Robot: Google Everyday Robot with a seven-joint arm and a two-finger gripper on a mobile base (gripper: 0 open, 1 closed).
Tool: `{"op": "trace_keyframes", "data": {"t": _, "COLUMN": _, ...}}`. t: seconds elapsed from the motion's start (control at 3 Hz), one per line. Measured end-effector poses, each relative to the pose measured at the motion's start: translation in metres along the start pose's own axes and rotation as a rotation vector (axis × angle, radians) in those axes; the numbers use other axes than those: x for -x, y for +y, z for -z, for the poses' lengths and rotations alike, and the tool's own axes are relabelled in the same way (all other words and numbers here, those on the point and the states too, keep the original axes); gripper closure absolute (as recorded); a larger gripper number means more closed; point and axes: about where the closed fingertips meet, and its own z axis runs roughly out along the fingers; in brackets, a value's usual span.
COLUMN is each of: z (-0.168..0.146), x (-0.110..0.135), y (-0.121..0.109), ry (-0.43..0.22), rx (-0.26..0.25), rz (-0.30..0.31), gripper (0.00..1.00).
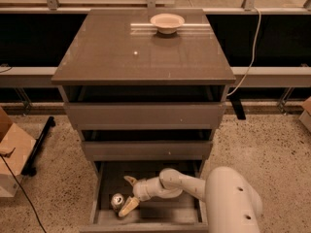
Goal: Pick 7up can from bottom drawer and place on counter
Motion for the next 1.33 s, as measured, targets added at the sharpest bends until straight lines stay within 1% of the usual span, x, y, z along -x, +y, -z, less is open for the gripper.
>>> {"op": "trace_keyframes", "data": {"t": 0.33, "z": -0.021, "x": -0.011, "y": 0.003, "ry": 0.011, "rx": 0.045, "rz": -0.022, "gripper": 0.00}}
{"op": "trace_keyframes", "data": {"t": 0.67, "z": -0.037, "x": -0.018, "y": 0.007, "ry": 0.006, "rx": 0.079, "rz": -0.048, "gripper": 0.00}}
{"op": "trace_keyframes", "data": {"t": 1.0, "z": -0.048, "x": -0.023, "y": 0.010, "ry": -0.012, "rx": 0.109, "rz": -0.076, "gripper": 0.24}}
{"op": "trace_keyframes", "data": {"t": 1.33, "z": -0.050, "x": -0.025, "y": 0.010, "ry": -0.021, "rx": 0.114, "rz": -0.090, "gripper": 0.47}}
